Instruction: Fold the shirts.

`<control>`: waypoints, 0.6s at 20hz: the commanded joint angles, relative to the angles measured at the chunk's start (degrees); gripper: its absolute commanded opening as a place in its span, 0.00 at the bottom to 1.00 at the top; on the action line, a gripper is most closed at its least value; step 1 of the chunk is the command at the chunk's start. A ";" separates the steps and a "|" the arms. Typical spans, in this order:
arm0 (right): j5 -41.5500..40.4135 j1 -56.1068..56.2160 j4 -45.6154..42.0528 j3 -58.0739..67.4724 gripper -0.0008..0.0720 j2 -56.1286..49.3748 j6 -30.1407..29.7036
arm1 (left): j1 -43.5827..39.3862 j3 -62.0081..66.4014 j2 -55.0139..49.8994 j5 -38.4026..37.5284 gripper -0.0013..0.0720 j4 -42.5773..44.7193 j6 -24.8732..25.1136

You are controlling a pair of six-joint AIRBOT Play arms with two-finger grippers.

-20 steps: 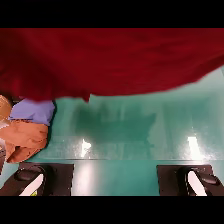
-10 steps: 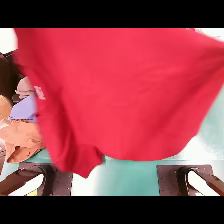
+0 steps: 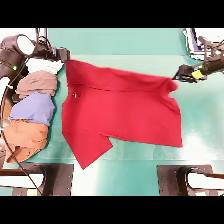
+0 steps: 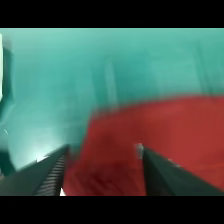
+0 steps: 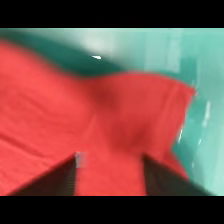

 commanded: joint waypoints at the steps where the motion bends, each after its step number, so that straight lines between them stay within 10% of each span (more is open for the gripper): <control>1: 3.34 0.52 2.05 4.76 0.67 -4.55 -0.24 | 1.36 2.47 -1.07 -6.84 0.71 2.47 -0.85; 5: 5.44 -0.28 2.23 -2.80 0.67 3.61 -4.35 | 7.87 -0.39 4.42 -25.62 0.70 1.97 -1.11; 12: 2.75 -4.85 12.41 -23.39 0.67 19.89 -5.57 | 10.29 -39.36 24.76 -24.33 0.71 -2.95 -2.40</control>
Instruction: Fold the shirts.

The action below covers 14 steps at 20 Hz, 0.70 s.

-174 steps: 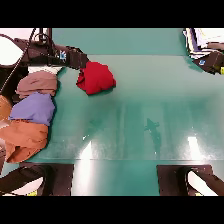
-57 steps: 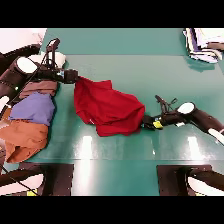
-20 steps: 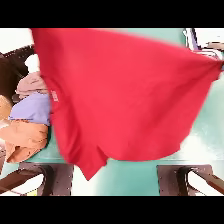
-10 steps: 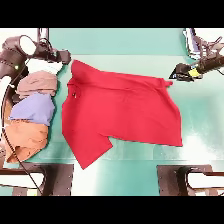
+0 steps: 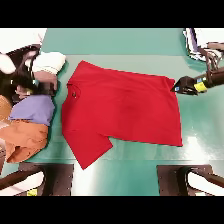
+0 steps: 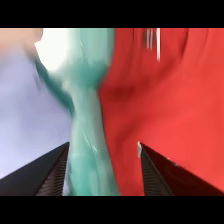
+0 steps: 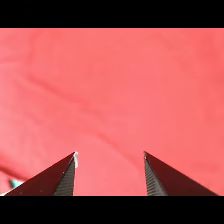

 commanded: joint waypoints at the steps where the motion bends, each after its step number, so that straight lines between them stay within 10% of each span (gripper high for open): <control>1: -2.23 -1.86 3.54 -8.11 0.67 6.99 -0.63 | 0.68 -19.19 9.77 0.35 0.71 -4.90 -0.76; 14: -1.22 -2.58 3.48 -10.95 0.67 11.67 -0.61 | -4.22 -37.92 14.51 13.99 0.70 -17.42 -0.50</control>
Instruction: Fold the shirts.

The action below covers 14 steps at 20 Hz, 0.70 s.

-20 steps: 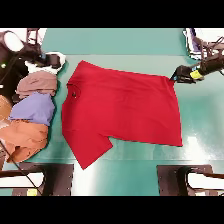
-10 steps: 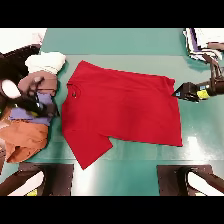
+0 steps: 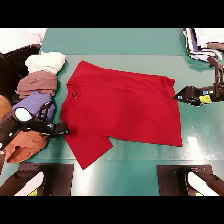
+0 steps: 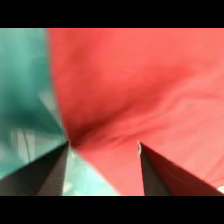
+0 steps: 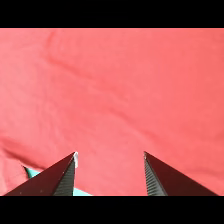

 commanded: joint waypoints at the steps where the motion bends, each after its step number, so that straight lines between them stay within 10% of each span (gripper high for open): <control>1: 1.53 -0.76 -0.04 -0.13 0.67 0.26 0.02 | -2.38 -0.70 0.15 5.44 0.45 -1.68 0.28; 2: 2.62 -1.66 -0.13 -0.15 0.67 0.26 0.02 | -2.36 0.17 0.15 5.84 0.10 -1.49 0.33; 3: 3.87 -3.10 -0.42 -0.24 0.67 0.26 0.02 | -2.36 1.14 0.15 5.81 0.06 -1.22 0.31; 14: 4.68 -29.03 -11.56 -30.51 0.69 5.53 -1.09 | -2.38 8.50 0.15 3.58 0.05 -1.44 0.37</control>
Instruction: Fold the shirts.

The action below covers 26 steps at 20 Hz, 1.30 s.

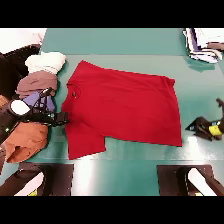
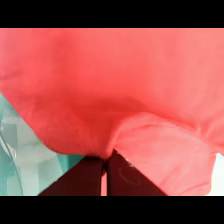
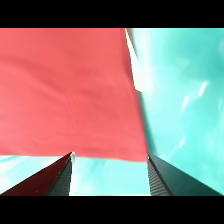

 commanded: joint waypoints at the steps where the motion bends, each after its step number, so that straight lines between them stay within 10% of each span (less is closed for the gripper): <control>1: -3.30 -5.92 -0.72 -9.60 0.67 0.57 -1.22 | -0.02 0.66 0.04 0.96 0.05 -0.24 -0.02; 8: -9.40 1.77 3.32 -11.65 0.57 -6.32 -1.60 | -0.02 0.66 0.04 1.75 0.05 -0.24 -0.02; 11: -10.64 8.15 3.13 -8.74 0.13 -8.31 -1.60 | 0.00 1.16 0.42 1.81 0.05 0.11 0.07; 13: -9.99 11.63 3.19 -5.73 0.04 -7.17 -1.60 | 0.00 3.17 3.48 1.64 0.05 0.66 -0.04; 26: -9.25 12.00 2.60 57.48 0.04 13.16 -1.57 | 0.15 65.35 15.63 -3.93 0.05 2.49 -0.07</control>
